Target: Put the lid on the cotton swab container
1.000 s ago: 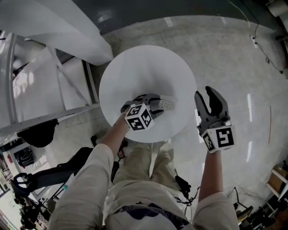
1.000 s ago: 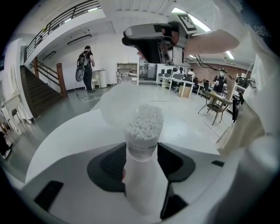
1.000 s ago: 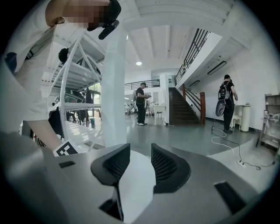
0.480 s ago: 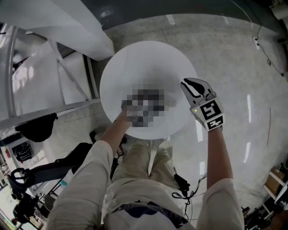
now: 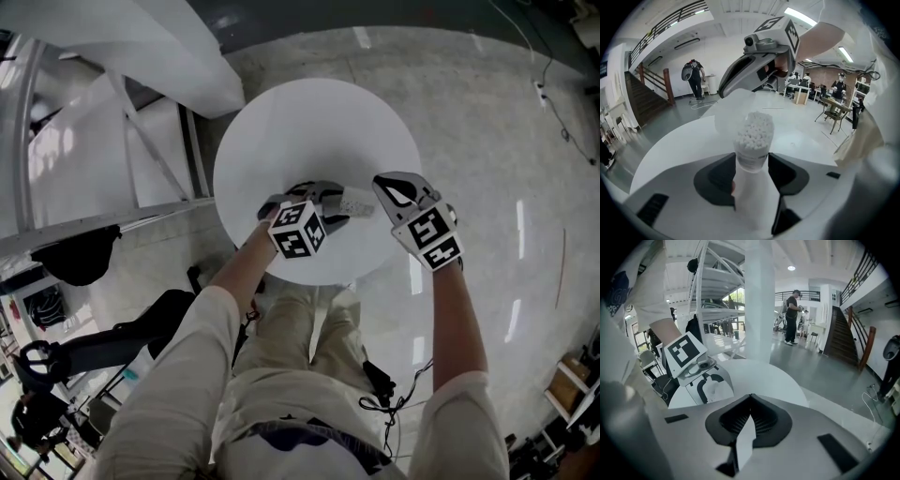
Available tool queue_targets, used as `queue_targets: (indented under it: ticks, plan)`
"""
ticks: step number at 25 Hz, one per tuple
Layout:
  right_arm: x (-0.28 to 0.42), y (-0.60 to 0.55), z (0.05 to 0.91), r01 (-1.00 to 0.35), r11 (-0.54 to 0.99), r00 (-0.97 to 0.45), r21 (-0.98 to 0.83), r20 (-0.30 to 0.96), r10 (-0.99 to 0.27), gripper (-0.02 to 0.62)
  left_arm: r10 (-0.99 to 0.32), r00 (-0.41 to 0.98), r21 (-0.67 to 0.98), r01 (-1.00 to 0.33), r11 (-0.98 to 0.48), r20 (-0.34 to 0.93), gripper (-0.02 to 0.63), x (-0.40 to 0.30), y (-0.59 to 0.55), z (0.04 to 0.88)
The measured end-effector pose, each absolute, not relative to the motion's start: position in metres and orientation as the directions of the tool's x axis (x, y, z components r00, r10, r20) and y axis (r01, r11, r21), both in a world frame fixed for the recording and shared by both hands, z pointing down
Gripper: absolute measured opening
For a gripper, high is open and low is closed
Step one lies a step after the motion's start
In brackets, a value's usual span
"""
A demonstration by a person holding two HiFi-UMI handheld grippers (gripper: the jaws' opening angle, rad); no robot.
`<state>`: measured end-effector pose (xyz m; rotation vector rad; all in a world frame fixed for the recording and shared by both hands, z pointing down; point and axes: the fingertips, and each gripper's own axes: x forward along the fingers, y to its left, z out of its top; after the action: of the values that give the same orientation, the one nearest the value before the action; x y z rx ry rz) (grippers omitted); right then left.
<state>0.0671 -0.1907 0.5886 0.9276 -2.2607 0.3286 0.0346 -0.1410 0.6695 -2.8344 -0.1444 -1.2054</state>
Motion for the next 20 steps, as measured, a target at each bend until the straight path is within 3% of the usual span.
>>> queue_targets:
  ticks: [20]
  plan:
    - [0.039,-0.145,0.582,-0.557,0.830,-0.593,0.026,0.688,-0.419,0.011,0.040,0.687,-0.019,0.078,-0.997,0.725,0.210,0.032,-0.141,0.670]
